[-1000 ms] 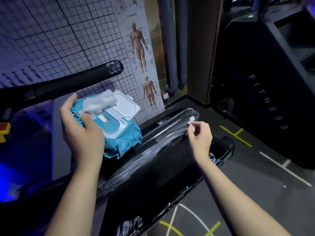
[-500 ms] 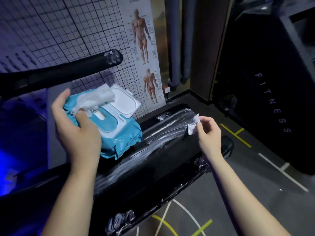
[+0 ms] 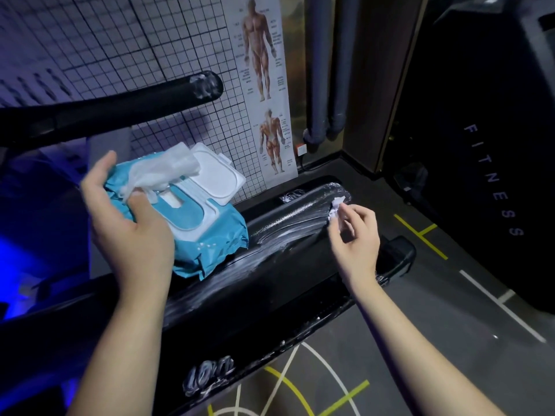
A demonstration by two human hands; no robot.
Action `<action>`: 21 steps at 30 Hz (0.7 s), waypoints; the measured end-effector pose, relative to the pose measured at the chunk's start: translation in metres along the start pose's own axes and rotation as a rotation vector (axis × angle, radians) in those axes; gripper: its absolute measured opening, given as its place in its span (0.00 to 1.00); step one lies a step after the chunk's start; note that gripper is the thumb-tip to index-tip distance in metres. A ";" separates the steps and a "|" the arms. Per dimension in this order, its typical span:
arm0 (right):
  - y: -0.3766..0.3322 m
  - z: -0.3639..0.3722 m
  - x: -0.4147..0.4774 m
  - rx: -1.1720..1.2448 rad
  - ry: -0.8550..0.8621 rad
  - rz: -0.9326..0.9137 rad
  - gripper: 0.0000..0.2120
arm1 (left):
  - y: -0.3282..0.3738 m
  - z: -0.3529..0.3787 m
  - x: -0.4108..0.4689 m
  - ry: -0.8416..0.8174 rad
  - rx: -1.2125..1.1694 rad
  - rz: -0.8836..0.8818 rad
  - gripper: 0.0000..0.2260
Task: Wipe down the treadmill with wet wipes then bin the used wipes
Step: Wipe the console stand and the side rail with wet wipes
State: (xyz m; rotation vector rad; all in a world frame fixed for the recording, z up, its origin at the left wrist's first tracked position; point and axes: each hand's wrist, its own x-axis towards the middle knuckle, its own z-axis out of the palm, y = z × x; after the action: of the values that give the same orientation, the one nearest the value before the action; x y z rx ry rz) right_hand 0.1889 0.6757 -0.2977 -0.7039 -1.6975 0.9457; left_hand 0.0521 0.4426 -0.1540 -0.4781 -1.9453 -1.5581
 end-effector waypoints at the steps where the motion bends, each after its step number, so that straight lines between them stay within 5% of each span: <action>1: 0.002 -0.001 -0.002 -0.021 -0.005 -0.040 0.12 | 0.000 -0.002 -0.001 0.001 -0.001 0.000 0.24; 10: 0.004 0.007 -0.017 -0.059 0.042 -0.144 0.10 | -0.004 -0.014 -0.006 0.028 0.015 -0.008 0.24; 16: -0.001 -0.002 -0.044 -0.037 -0.331 -0.368 0.07 | -0.005 -0.021 -0.006 0.045 0.029 -0.009 0.24; 21: -0.015 -0.017 -0.023 0.070 -0.053 -0.037 0.06 | -0.004 -0.027 -0.004 0.064 0.024 -0.010 0.24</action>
State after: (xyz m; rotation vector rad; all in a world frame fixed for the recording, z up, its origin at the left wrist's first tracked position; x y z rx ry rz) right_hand 0.2119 0.6536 -0.2927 -0.6045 -1.7091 1.0006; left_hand 0.0592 0.4162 -0.1561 -0.4041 -1.9181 -1.5352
